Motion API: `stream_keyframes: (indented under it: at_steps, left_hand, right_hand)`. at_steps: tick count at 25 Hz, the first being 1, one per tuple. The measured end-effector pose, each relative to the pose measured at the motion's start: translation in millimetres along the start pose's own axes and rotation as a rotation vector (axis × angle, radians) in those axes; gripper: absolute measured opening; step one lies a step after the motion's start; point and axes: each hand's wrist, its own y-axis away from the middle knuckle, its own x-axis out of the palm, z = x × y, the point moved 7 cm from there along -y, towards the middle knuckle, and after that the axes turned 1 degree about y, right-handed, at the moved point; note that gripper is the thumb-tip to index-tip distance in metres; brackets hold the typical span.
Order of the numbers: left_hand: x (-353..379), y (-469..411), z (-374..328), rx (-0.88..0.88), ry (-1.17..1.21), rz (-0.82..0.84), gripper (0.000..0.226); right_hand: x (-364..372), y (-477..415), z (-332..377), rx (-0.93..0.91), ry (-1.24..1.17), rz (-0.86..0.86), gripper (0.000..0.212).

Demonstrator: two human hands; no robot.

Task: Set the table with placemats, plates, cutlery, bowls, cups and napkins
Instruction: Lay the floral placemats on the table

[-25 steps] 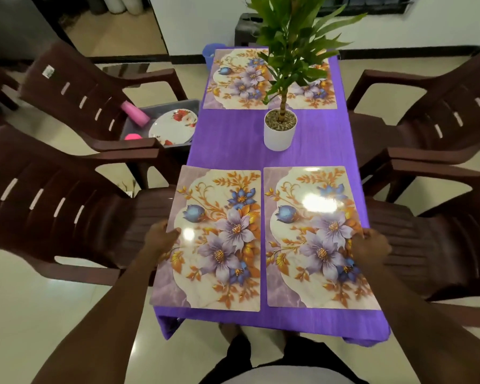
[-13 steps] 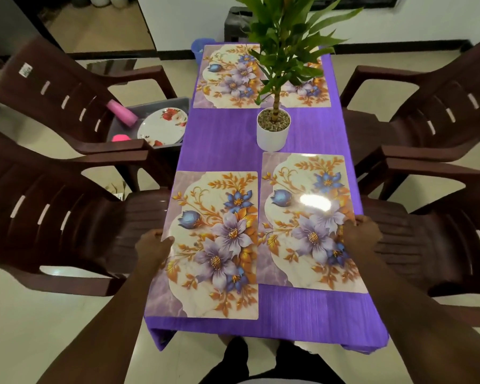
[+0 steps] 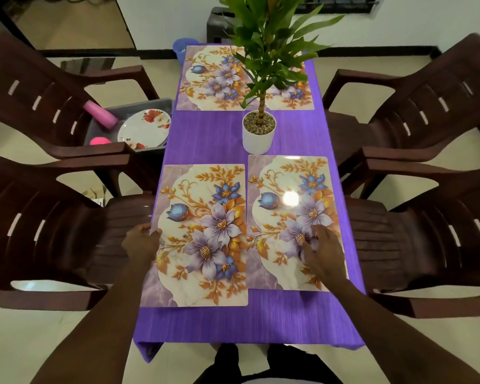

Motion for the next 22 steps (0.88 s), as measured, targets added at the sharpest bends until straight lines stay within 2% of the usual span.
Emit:
stream_keyframes:
  at_steps: [3, 8, 14, 22]
  left_hand:
    - [6.6, 4.2, -2.1, -0.036, 0.025, -0.002, 0.039]
    - [6.6, 12.9, -4.6, -0.057, 0.001, 0.012, 0.039]
    - [15.3, 30.2, -31.0, 0.290, -0.146, 0.075, 0.046]
    - [36.3, 79.4, -55.2, 0.422, -0.105, 0.245, 0.046]
  right_hand:
    - [18.7, 16.8, 15.2, -0.090, 0.052, 0.068, 0.038]
    - [39.1, 19.7, 36.7, -0.067, 0.048, 0.126, 0.042]
    - [49.1, 26.0, 50.0, -0.033, 0.055, 0.128, 0.045]
    - [48.7, 55.4, 76.4, -0.017, -0.034, 0.091, 0.044]
